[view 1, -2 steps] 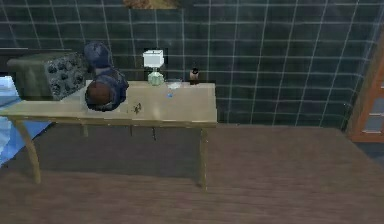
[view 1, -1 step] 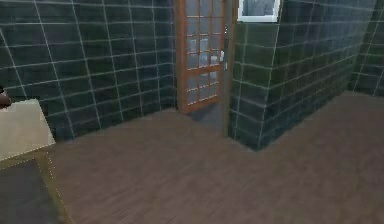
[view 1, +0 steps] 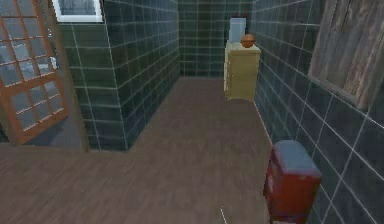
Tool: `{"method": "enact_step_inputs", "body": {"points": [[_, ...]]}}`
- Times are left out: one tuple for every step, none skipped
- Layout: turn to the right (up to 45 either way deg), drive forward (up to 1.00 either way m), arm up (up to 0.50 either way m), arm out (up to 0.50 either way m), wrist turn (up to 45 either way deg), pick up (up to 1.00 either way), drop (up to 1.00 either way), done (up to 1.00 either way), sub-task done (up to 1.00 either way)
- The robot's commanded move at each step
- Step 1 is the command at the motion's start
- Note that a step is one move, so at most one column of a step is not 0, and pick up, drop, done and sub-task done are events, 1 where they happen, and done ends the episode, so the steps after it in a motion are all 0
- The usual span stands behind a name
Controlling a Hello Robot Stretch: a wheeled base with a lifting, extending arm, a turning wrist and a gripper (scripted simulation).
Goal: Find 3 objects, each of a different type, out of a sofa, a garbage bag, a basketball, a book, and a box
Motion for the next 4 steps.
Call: {"method": "enact_step_inputs", "body": {"points": [[0.0, 0.45, 0.0, 0.0, 0.0, 0.0, 0.0, 0.0, 0.0], [42.0, 0.0, 0.0, 0.0, 0.0, 0.0, 0.0, 0.0, 0.0], [0.0, 0.0, 0.0, 0.0, 0.0, 0.0, 0.0, 0.0, 1.0], [45.0, 0.0, 0.0, 0.0, 0.0, 0.0, 0.0, 0.0, 0.0]]}}
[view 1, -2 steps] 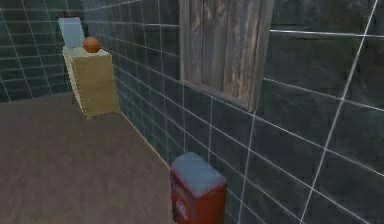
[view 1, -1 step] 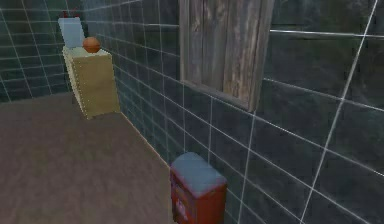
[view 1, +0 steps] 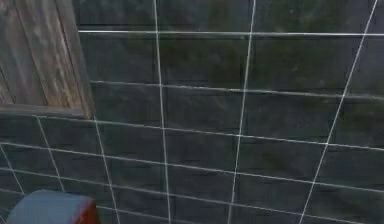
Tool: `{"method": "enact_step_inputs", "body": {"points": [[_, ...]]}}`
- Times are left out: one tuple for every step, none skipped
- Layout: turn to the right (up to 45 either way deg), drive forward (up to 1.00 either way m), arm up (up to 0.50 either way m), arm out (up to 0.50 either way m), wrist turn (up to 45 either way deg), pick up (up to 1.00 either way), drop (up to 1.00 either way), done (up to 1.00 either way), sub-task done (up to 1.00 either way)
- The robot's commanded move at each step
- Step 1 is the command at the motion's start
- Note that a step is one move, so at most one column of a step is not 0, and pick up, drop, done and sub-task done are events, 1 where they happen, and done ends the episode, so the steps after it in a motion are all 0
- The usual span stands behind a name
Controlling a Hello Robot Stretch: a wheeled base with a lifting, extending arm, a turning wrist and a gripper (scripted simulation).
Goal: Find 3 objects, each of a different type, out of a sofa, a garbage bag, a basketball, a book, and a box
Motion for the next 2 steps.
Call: {"method": "enact_step_inputs", "body": {"points": [[45.0, 0.0, 0.0, 0.0, 0.0, 0.0, 0.0, 0.0, 0.0], [45.0, 0.0, 0.0, 0.0, 0.0, 0.0, 0.0, 0.0, 0.0]]}}
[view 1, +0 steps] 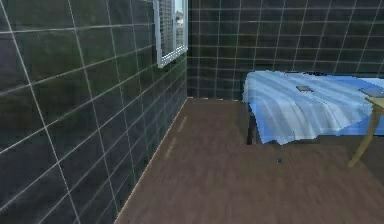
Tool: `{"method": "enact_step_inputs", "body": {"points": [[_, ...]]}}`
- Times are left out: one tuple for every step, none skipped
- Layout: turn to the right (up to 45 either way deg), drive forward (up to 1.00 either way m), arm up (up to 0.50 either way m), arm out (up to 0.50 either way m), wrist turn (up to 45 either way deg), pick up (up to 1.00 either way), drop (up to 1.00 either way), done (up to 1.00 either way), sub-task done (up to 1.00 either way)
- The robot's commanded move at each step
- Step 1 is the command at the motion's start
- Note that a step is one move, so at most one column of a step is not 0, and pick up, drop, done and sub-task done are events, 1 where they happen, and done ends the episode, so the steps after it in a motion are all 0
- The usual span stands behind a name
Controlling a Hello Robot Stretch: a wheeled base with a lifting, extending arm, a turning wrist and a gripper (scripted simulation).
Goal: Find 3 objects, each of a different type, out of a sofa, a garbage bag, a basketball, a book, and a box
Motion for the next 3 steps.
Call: {"method": "enact_step_inputs", "body": {"points": [[21.0, 0.0, 0.0, 0.0, 0.0, 0.0, 0.0, 0.0, 0.0], [0.0, 1.0, 0.0, 0.0, 0.0, 0.0, 0.0, 0.0, 0.0], [0.0, 0.5, 0.0, 0.0, 0.0, 0.0, 0.0, 0.0, 0.0]]}}
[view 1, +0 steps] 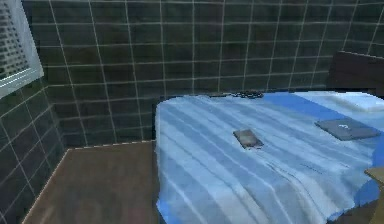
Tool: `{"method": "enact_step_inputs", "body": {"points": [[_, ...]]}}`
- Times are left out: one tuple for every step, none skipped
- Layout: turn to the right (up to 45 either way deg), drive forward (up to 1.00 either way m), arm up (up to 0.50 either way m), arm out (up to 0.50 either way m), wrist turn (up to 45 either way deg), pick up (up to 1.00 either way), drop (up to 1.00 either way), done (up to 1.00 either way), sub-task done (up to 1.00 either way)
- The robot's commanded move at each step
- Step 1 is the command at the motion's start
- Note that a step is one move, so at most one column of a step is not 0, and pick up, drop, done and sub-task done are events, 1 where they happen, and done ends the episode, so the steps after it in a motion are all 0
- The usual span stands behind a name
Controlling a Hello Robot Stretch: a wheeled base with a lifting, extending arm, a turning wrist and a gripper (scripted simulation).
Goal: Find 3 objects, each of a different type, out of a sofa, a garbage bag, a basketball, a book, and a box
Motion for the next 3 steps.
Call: {"method": "enact_step_inputs", "body": {"points": [[15.0, 0.0, 0.0, 0.0, 0.0, 0.0, 0.0, 0.0, 0.0], [0.0, 0.0, 0.0, 0.0, 0.0, 0.0, 0.0, 0.0, 1.0], [45.0, 0.0, 0.0, 0.0, 0.0, 0.0, 0.0, 0.0, 0.0]]}}
